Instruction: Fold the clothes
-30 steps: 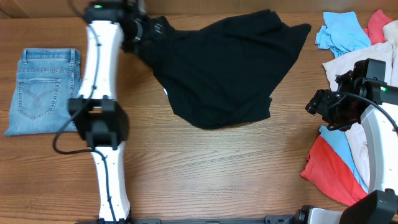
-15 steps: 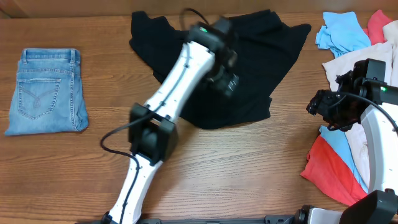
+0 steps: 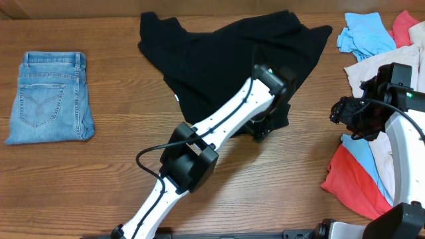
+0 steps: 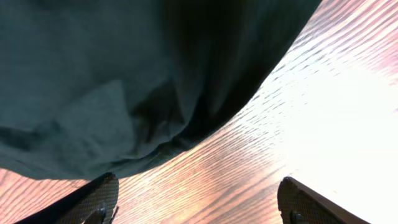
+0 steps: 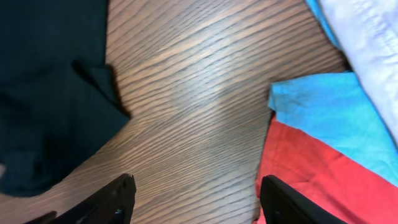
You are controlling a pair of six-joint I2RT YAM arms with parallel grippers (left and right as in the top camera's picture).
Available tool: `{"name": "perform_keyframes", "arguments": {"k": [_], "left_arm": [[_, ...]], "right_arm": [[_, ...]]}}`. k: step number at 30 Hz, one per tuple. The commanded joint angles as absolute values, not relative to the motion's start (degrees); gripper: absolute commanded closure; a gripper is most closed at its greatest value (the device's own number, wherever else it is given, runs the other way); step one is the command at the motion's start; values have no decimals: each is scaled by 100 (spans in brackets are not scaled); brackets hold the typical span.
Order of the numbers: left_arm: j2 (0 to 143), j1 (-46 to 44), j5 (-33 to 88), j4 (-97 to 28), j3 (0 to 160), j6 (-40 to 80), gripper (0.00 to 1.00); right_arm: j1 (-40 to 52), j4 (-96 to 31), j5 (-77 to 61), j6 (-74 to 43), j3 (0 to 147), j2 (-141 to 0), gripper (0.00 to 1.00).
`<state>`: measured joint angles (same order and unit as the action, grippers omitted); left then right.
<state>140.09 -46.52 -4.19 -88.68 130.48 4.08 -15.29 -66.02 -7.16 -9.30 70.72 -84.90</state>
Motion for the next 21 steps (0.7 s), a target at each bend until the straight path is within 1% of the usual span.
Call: {"name": "perform_keyframes", "arguments": {"k": [1, 7, 8, 9, 11, 12, 13, 15, 21], "left_arm": [[13937, -4705, -753, -8709, 12632, 429, 16], [13937, -4720, -808, -8130, 12206, 427, 16], [13937, -4720, -808, -8016, 12143, 427, 18], [13937, -4722, -808, -7944, 12101, 427, 23], [13937, -4727, -786, -7808, 12014, 429, 50], [13937, -4729, -788, -7769, 11966, 427, 65], [13937, -4729, -788, -7771, 11942, 427, 73], [13937, -4729, -788, -7863, 11924, 432, 96], [13788, -4683, -838, -8672, 11928, 819, 96]], "right_arm": [[-1553, -6589, -445, -1048, 7214, -8359, 32], [-1726, -6593, -395, -1201, 7214, -8359, 32], [-1765, -6602, -412, -1201, 7214, -8359, 32], [-1802, -6615, -436, -1201, 7214, -8359, 32], [-1850, -6615, -480, -1201, 7214, -8359, 32], [-1863, -6613, -478, -1201, 7214, -8359, 32], [-1870, -6613, -478, -1201, 7214, -8359, 32], [-1872, -6615, -478, -1201, 7214, -8359, 32], [-1872, -6615, -473, -1199, 7214, -8359, 32]]}}
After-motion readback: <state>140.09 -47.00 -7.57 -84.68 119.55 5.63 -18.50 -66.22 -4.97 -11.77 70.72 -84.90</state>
